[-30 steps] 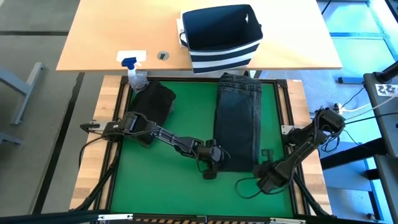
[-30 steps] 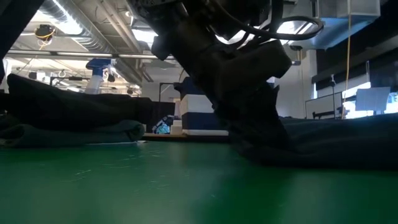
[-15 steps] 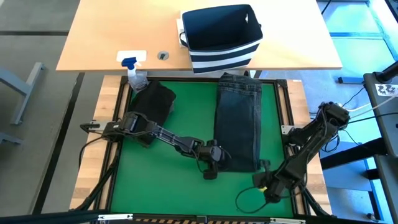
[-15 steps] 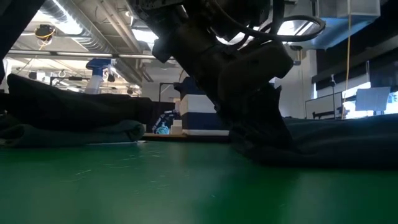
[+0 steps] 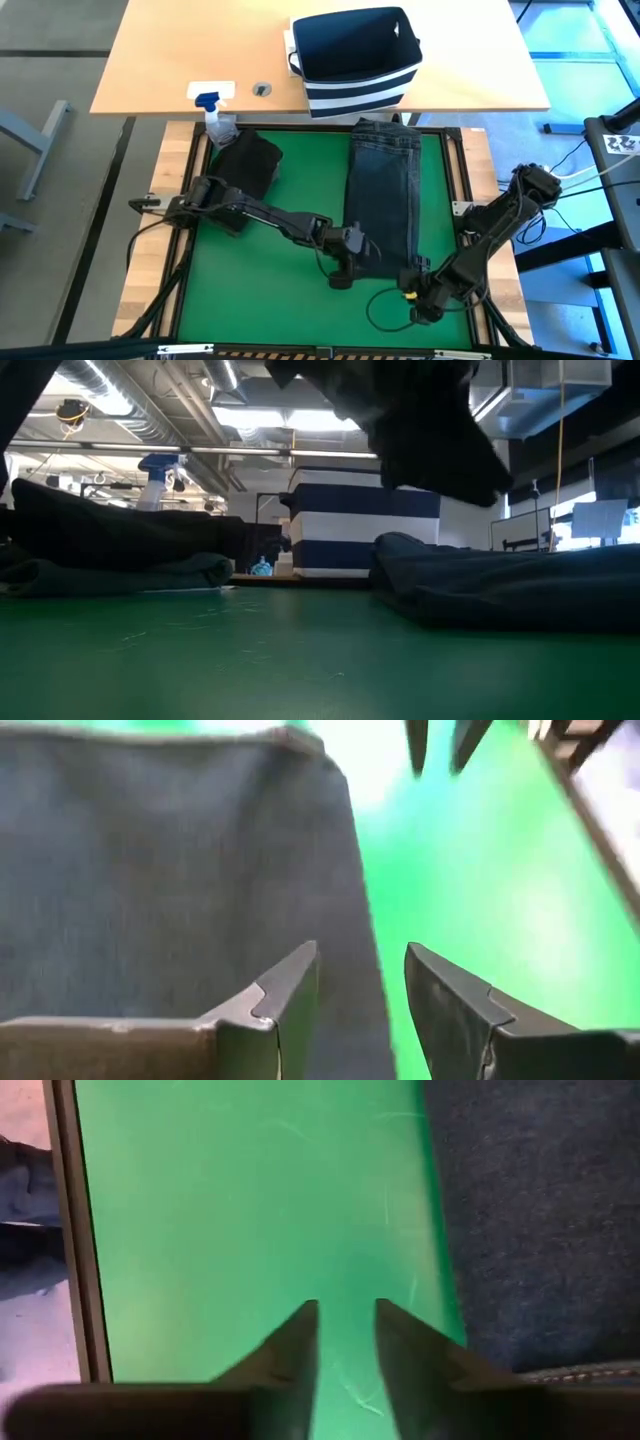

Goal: Fold Laundry from Bin
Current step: Fold the blue pants

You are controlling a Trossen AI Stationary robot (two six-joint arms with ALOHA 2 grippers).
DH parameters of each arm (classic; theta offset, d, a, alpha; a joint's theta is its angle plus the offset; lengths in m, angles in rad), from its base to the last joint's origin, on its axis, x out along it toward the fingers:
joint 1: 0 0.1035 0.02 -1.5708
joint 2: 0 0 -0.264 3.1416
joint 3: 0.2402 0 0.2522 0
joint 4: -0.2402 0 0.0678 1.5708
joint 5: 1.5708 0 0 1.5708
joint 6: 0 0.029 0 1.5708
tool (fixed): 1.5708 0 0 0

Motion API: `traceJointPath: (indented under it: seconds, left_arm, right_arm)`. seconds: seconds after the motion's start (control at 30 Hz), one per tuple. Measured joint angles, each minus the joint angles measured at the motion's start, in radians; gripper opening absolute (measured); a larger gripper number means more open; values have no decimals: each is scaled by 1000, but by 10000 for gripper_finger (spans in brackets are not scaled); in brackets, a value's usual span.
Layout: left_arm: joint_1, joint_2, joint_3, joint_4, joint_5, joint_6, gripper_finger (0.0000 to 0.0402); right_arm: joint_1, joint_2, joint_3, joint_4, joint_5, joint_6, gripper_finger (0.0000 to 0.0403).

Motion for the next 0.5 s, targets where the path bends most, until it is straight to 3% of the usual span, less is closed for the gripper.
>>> traceJointPath:
  seconds: [0.27,0.37,0.5]
  left_arm:
    - [-38,16,12,-41,14,4,147]
    - [-53,40,11,-43,-2,-4,159]
    - [-75,51,13,-67,-103,-29,187]
  right_arm:
    - [-36,-3,3,-96,29,-37,258]
    - [-35,-3,3,-154,66,-37,299]
    - [-34,0,-11,-143,107,-74,328]
